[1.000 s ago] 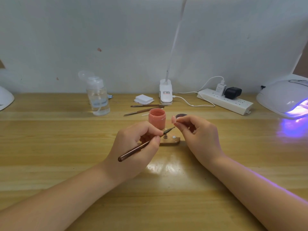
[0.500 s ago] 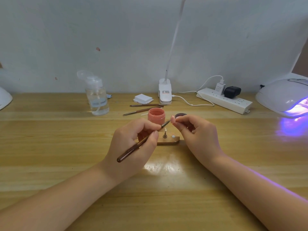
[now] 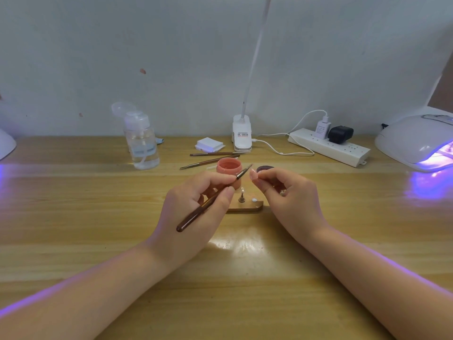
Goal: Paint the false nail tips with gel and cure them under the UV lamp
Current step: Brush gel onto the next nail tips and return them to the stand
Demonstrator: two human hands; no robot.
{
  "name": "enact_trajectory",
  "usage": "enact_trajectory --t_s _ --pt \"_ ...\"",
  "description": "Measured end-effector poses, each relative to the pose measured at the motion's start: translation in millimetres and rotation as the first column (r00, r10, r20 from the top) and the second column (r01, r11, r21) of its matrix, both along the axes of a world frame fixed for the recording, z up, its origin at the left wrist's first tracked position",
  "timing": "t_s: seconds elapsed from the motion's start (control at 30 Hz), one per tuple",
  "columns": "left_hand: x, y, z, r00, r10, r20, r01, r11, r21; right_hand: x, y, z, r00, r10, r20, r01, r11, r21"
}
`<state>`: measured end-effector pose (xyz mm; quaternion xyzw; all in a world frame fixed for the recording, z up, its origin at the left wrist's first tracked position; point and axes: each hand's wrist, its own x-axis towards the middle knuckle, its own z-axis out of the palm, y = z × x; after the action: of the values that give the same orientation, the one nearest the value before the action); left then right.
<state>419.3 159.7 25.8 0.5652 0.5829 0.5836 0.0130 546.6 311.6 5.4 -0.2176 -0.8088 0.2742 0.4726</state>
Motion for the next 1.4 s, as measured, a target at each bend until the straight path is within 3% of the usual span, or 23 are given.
enact_trajectory --t_s 0.27,0.43,0.87,1.03,1.2,1.4 --pt "-0.9 -1.4 -1.0 0.997 -0.063 -0.052 0.063 0.998 0.004 0.4 -0.3 0.5 1.0 -0.012 0.005 0.012 1.0 0.016" --pt "-0.2 0.0 -0.8 0.999 -0.002 0.044 0.003 1.0 -0.016 0.9 -1.5 1.1 1.0 0.015 -0.003 -0.015 1.0 -0.003" --pt "-0.2 -0.1 -0.8 0.972 -0.096 0.212 0.104 0.994 -0.025 -0.1 -1.1 0.1 0.999 0.04 -0.031 -0.042 0.996 -0.078" --pt "-2.0 -3.9 -2.1 0.982 -0.101 0.16 0.11 0.993 -0.048 1.1 -1.2 0.6 0.999 0.044 -0.023 -0.045 0.996 -0.074" --pt "0.1 -0.7 -0.5 0.975 -0.084 0.206 0.09 0.996 -0.017 0.7 -1.5 1.3 0.998 0.056 -0.022 -0.058 0.995 -0.081" --pt "-1.6 -4.1 -1.1 0.991 -0.085 0.099 0.09 0.995 -0.045 1.2 -0.4 0.7 0.999 0.039 -0.021 -0.041 0.996 -0.076"
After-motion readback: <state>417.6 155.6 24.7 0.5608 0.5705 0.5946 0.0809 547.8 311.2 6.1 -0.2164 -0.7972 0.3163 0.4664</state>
